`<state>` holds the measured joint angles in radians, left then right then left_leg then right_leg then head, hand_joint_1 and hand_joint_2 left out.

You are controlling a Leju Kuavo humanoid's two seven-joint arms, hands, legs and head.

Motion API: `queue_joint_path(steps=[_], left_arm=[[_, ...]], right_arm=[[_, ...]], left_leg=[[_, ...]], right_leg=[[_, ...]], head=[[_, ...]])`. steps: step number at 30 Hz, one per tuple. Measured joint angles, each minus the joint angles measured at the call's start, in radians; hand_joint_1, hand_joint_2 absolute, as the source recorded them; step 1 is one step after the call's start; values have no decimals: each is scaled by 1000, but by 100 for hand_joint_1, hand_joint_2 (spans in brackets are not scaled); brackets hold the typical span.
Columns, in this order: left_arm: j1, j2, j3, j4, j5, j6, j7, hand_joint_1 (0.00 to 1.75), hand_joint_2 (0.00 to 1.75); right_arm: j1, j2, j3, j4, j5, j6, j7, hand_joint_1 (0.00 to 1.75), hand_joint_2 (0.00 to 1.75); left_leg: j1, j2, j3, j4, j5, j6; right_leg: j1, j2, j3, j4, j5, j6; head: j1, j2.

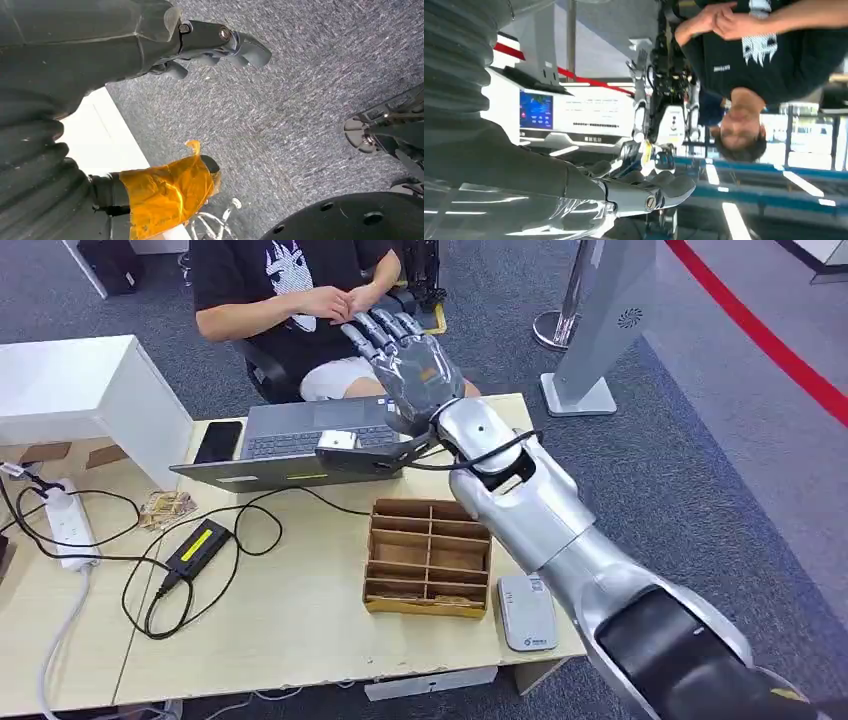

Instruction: Pass the card to the sensor for recognition and then transmit it.

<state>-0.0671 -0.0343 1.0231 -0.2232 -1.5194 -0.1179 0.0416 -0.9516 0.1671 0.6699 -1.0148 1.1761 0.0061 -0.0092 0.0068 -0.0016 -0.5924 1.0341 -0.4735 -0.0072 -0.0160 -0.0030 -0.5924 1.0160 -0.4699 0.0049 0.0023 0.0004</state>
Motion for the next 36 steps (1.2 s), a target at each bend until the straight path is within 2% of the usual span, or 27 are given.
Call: queue_joint_path(steps=[3, 7, 10, 13, 18, 21, 28, 32, 36], left_arm=[[1, -1, 2, 0, 5, 5, 6, 0, 175], [10, -6, 20, 0, 32, 12, 11, 0, 175], [19, -9, 31, 0, 37, 19, 17, 0, 175], [19, -10, 38, 0, 39, 20, 17, 0, 175], [19, -12, 43, 0, 43, 21, 18, 0, 175], [19, -15, 50, 0, 56, 21, 21, 0, 175], [25, -27, 87, 0, 98, 39, 38, 0, 175], [26, -36, 108, 0, 111, 49, 41, 0, 175], [25, -42, 124, 0, 116, 56, 42, 0, 175]], right_arm=[[50, -32, -15, -111, 2, -32, -27, 0, 175], [184, -110, -44, -350, -18, -90, -70, 0, 175], [269, -160, -68, -498, -23, -101, -82, 0, 175], [310, -187, -76, -578, -22, -101, -85, 0, 175], [336, -206, -87, -638, -21, -102, -87, 0, 175], [376, -228, -92, -679, -21, -134, -108, 0, 175], [636, -309, -130, -787, -105, -243, -219, 0, 175], [789, -320, -154, -794, -54, -328, -244, 0, 175], [891, -327, -157, -788, -31, -338, -254, 0, 175]], left_leg=[[0, 0, 0, 0, 0, 0], [0, -2, 0, 0, -1, 0], [0, 1, 0, 0, -2, 0], [0, 1, 0, 0, -3, 0], [0, 1, 0, 0, -2, 0], [1, 0, 1, 0, -2, 0], [0, 0, 0, 0, -5, 2], [0, -1, 0, 0, -6, 3], [1, 0, 1, 0, -7, 2]], right_leg=[[0, -1, 0, -1, 0, 0], [0, -2, 1, -1, 0, 0], [0, 0, 0, -2, 0, 0], [0, 1, 0, -2, -1, 0], [0, 1, 0, -2, 0, 0], [0, 0, 1, -2, -1, 0], [0, -1, 2, -3, -2, 1], [0, -1, 2, -3, -4, 2], [0, -1, 2, -3, -4, 1]], head=[[0, 0], [1, 0], [0, 0], [0, 0], [0, 0], [0, 0], [0, 0], [0, 0], [0, 0]])
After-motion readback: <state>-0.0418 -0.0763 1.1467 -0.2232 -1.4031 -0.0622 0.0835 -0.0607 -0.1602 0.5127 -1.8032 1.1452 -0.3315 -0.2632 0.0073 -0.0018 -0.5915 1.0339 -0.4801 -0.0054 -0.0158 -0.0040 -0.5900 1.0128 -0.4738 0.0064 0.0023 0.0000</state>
